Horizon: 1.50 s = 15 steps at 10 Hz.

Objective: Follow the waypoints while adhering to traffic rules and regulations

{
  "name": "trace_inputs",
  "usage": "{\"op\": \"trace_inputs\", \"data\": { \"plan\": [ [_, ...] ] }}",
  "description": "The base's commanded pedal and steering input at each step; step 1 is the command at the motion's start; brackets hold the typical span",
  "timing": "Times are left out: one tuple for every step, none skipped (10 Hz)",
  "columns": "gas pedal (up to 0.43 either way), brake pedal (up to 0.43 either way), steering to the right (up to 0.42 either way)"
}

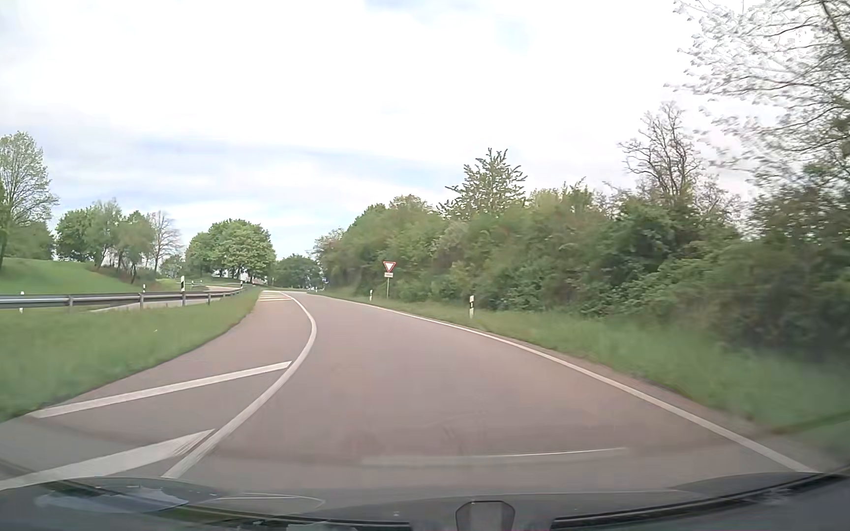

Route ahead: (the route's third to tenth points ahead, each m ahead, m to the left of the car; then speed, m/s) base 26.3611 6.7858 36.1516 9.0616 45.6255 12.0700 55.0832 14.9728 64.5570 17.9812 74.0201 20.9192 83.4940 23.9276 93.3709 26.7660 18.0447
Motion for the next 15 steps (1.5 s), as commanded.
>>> {"op": "trace_inputs", "data": {
  "plan": [
    [0.138,0.000,-0.057],
    [0.150,0.000,-0.057],
    [0.150,0.000,-0.057],
    [0.150,0.000,-0.057],
    [0.150,0.000,-0.057],
    [0.150,0.000,-0.055],
    [0.150,0.000,-0.053],
    [0.150,0.000,-0.052],
    [0.150,0.000,-0.049],
    [0.150,0.000,-0.047],
    [0.150,0.000,-0.044],
    [0.150,0.000,-0.040],
    [0.157,0.000,-0.037],
    [0.157,0.000,-0.035],
    [0.157,0.000,-0.032]
  ]
}}
